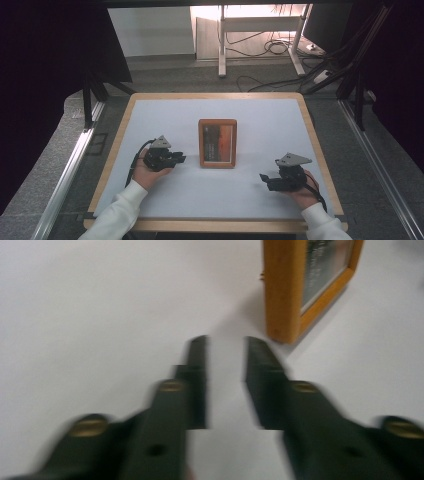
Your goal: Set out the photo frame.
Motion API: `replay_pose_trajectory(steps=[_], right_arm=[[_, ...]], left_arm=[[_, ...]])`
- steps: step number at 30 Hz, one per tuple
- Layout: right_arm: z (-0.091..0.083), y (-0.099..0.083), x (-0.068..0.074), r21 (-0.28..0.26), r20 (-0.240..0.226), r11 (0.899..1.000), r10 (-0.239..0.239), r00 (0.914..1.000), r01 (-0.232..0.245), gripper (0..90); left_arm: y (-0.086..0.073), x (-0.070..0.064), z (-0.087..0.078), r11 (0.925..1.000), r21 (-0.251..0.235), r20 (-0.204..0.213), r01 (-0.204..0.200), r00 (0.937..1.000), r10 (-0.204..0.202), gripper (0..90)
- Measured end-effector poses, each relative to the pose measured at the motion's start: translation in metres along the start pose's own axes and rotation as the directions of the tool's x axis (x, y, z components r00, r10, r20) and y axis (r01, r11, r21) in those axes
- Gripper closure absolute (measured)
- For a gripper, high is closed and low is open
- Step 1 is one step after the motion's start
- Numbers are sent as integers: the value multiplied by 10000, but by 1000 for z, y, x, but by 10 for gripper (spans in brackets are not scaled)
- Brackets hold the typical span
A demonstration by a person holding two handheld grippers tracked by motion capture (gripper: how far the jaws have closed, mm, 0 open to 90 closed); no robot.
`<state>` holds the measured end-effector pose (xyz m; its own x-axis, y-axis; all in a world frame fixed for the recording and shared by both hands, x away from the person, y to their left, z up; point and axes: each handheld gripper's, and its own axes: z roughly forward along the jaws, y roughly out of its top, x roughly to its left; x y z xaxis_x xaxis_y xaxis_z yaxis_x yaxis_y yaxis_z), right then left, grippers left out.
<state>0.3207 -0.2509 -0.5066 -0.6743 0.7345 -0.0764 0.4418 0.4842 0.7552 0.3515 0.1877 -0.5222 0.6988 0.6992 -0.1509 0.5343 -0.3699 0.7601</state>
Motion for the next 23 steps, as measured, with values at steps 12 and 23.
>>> replay_pose_trajectory(steps=[12,23], right_arm=[[0,-11,-19,-281,149,9959,858,9962,-854,202],[0,-11,-19,-409,148,9950,919,9957,-912,201]], left_arm=[[-15,-5,-21,9986,-386,-754,370,9964,-398,348],[-15,-4,-13,9990,-302,-679,316,9971,-336,339]])
